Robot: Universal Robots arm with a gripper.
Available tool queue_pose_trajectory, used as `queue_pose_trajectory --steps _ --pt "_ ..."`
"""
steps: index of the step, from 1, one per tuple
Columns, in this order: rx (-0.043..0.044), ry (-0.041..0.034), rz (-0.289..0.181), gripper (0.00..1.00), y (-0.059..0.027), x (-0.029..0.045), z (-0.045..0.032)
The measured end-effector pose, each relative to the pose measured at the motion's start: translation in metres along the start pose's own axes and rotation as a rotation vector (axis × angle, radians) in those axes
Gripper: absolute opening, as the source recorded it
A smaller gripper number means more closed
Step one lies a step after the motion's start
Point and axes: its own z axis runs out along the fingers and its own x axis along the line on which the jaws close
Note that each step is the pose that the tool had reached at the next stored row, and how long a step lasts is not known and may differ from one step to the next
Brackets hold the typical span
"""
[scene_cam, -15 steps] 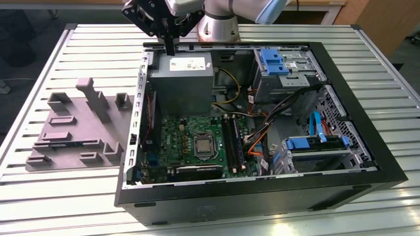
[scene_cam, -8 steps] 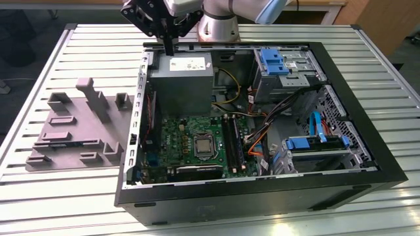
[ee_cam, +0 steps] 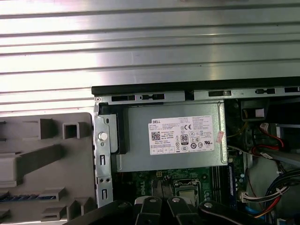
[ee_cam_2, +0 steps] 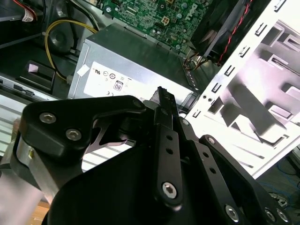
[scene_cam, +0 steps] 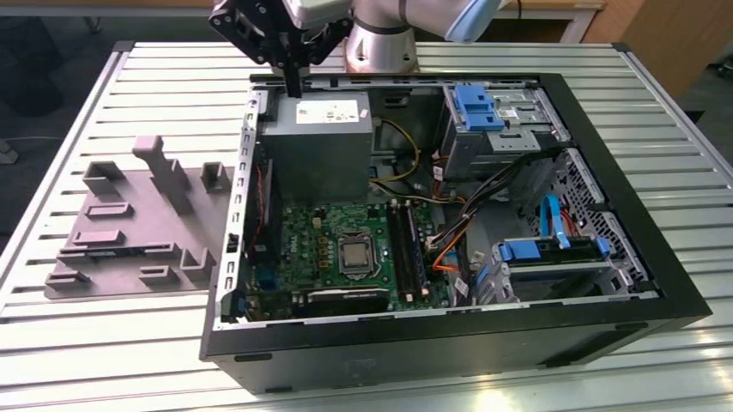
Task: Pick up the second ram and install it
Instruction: 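Reach for the second ram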
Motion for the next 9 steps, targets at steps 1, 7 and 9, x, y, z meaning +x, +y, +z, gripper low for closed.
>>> queue_pose_trajectory --steps 1,7,9 --pt "-0.0001 -0.0001 0.0 0.11 0.0 0.0003 0.0" --pt "0.0 0.0 0.0 0.11 -0.0002 0.0018 0.0001" --pt "0.0 0.0 0.0 0.11 -0.0003 0.0025 0.0002"
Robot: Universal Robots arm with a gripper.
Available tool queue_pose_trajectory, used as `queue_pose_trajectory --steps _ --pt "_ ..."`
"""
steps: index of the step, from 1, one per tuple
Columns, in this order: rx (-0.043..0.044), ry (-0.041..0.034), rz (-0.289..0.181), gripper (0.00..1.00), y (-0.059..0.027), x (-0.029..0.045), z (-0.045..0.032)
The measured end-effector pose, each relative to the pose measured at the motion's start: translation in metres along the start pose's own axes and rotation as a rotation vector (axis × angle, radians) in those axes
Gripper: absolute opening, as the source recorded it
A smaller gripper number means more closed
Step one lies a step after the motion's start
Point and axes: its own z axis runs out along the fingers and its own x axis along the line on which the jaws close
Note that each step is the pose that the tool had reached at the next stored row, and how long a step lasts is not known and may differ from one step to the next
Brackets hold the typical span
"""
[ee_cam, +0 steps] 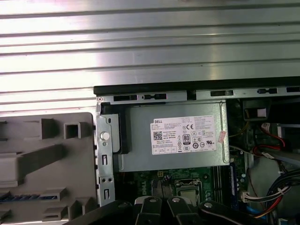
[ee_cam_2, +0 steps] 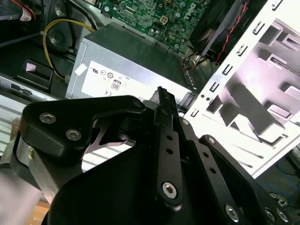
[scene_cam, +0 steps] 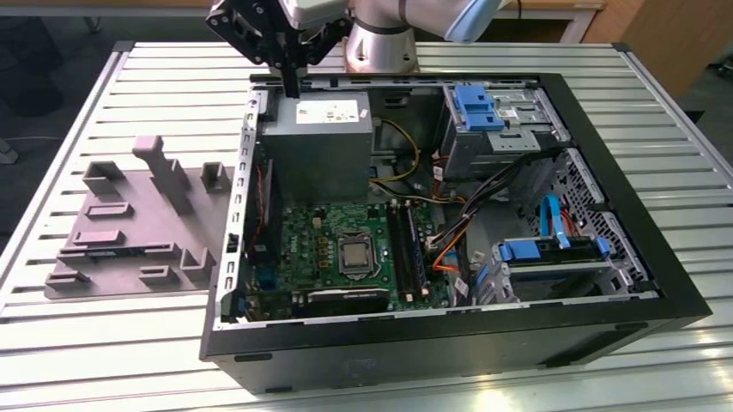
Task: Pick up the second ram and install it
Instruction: 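Reach for the second ram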
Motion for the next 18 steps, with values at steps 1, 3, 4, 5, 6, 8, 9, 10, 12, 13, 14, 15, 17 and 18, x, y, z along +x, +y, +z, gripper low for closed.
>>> queue_pose_trajectory --steps 1,3,4,5,6,8,9,10,12,13,14,15,17,18 --pt "0.0 0.0 0.0 0.11 0.0 0.0004 0.0" --pt "0.0 0.0 0.0 0.11 -0.0001 0.001 0.0" --pt "0.0001 0.0 0.0 0.11 -0.0002 0.0013 0.0" --pt "0.0001 0.0001 0.0 0.11 -0.0002 0.0017 0.0001" --pt "0.0001 0.0001 0.0 0.11 -0.0002 0.002 0.0001" --pt "0.0 0.0 0.0 0.11 -0.0003 0.0026 0.0002" --pt "0.0001 0.0 0.0 0.11 -0.0003 0.003 0.0002" --pt "0.0 0.0 0.0 0.11 -0.0003 0.0033 0.0002" --pt "0.0001 0.0 0.0 0.11 -0.0004 0.0039 0.0002" --pt "0.0 0.0 0.0 0.11 -0.0004 0.0042 0.0003" --pt "0.0001 0.0 0.0 0.11 -0.0004 0.0045 0.0003" --pt "0.0001 0.0 0.0 0.11 -0.0005 0.0049 0.0003" --pt "0.0001 0.0 0.0 0.11 -0.0005 0.0055 0.0003" --pt "0.0001 0.0 0.0 0.11 -0.0005 0.0058 0.0003"
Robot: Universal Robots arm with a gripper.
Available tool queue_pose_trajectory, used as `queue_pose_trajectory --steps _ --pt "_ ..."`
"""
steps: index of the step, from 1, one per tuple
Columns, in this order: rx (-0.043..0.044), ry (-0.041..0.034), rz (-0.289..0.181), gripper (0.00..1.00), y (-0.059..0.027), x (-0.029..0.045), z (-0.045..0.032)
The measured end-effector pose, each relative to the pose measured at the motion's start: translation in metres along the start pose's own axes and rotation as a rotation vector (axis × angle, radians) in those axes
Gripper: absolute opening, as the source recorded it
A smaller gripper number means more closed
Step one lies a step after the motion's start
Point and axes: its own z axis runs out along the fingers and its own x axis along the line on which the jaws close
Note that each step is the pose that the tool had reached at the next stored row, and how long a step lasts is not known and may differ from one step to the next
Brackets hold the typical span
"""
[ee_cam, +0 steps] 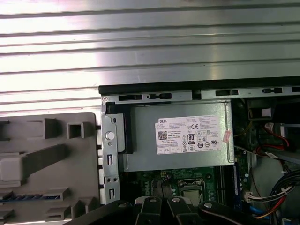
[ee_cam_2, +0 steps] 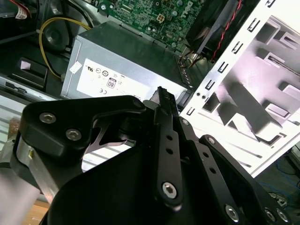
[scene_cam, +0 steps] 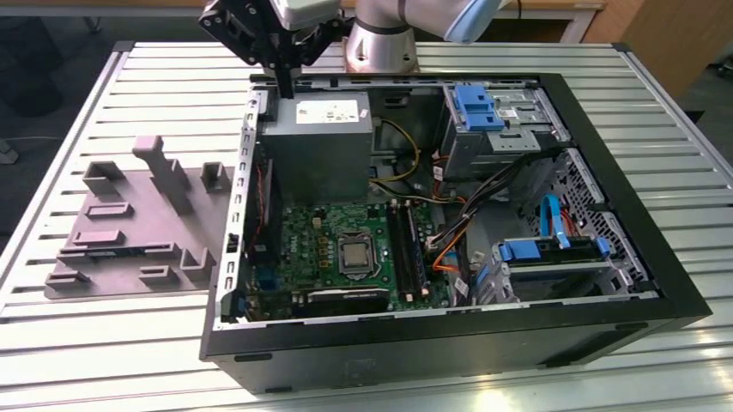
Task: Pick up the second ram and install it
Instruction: 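Reach for the second ram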
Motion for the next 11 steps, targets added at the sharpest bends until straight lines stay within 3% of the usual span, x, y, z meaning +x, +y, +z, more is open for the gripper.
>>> queue_pose_trajectory --steps 11 --pt "0.0 0.0002 0.0 0.11 -0.0002 0.0024 0.0003"
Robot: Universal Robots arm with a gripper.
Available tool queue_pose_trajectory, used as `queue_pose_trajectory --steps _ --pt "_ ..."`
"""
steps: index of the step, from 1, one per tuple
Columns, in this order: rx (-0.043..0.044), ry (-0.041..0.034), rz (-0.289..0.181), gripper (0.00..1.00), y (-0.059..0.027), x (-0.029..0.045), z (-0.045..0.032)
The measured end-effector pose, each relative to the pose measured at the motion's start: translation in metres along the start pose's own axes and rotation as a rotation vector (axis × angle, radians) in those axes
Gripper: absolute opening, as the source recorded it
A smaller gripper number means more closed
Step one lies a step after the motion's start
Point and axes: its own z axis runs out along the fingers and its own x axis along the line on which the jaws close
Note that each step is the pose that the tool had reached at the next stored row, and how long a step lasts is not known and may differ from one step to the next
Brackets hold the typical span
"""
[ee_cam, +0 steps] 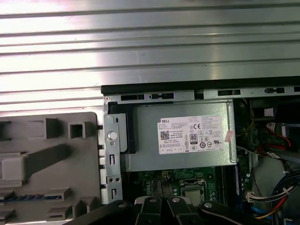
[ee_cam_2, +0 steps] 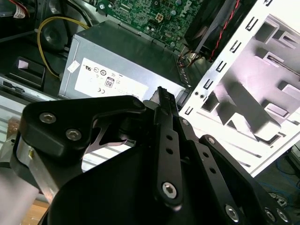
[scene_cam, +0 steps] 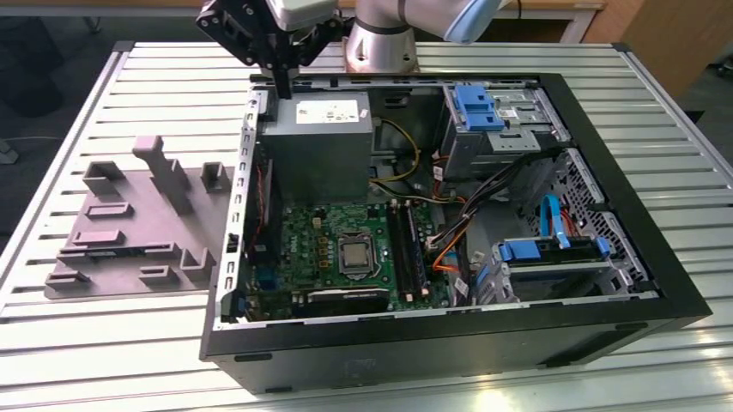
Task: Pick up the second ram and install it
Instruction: 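Reach for the second ram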
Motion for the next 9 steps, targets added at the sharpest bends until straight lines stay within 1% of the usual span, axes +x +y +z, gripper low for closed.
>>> queue_pose_trajectory --steps 9 --pt "0.0 0.0002 0.0 0.11 -0.0002 0.0021 0.0005"
